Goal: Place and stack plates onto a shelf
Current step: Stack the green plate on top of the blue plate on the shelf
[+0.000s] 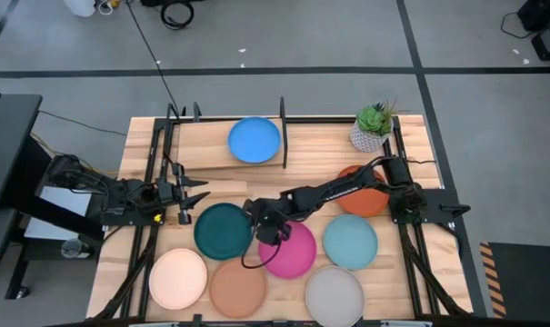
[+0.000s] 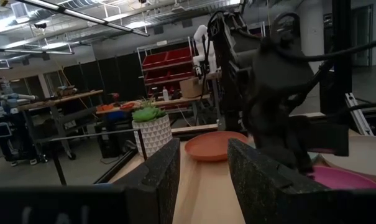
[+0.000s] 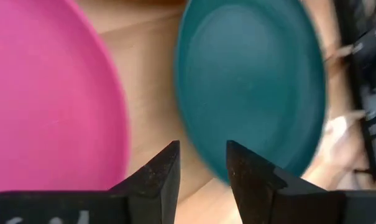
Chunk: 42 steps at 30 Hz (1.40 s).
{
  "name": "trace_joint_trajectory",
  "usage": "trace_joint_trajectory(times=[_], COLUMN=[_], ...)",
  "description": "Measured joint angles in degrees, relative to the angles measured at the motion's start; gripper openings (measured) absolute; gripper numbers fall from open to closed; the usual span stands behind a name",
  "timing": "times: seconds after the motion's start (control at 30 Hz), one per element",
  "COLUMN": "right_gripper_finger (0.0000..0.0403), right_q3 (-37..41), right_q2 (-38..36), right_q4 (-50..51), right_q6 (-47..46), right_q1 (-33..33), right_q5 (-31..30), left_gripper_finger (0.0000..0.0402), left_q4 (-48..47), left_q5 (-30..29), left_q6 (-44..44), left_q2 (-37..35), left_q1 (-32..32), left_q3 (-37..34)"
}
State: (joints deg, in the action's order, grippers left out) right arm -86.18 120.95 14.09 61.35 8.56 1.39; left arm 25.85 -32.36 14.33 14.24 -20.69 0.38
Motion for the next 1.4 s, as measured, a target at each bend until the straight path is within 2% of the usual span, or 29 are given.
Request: trace_joint_trajectory(times=[0.2,0.53,0.73,0.87,1.2,1.4], right_gripper_finger=[0.0127,0.0126,0.0123,0.0104,0.0022,0.0025], right_q3=[1.18,1.14,-2.18,-2.62,-2.62,-2.60], right_q2=[0.83,3.98,8.15,8.37,7.82,7.40], right_q4=[-2.58,-6.02,-7.02,-6.60,-6.37,-6.32], right_q6=[5.64,7.44,7.92,7.91,7.12,7.56], right_q1=[-0.07,-1.31,-1.21,-1.25,-1.46,-0.79], right_q5=[0.67,0.59,-1.64,-0.84,-1.66,-3.99], left_gripper_finger=[0.0142,0.0142,0.0142,0.0142,0.0142,0.0142], left_q4=[-0.02,0.13,-0.08,-0.05,-0.37,-0.39], left_q5=[0.00,-0.04,-0.39,-0.48,-0.46,-0.48], left_q6=[0.00,0.29,0.46,0.36,0.22,0.22], left_q2=[0.00,0.02,0.20,0.37,0.37,0.37], left_q1=[0.00,0.00,0.00,0.00,0.00,0.00], left_q3=[-0.02,0.00,0.00,0.00,0.00,0.00])
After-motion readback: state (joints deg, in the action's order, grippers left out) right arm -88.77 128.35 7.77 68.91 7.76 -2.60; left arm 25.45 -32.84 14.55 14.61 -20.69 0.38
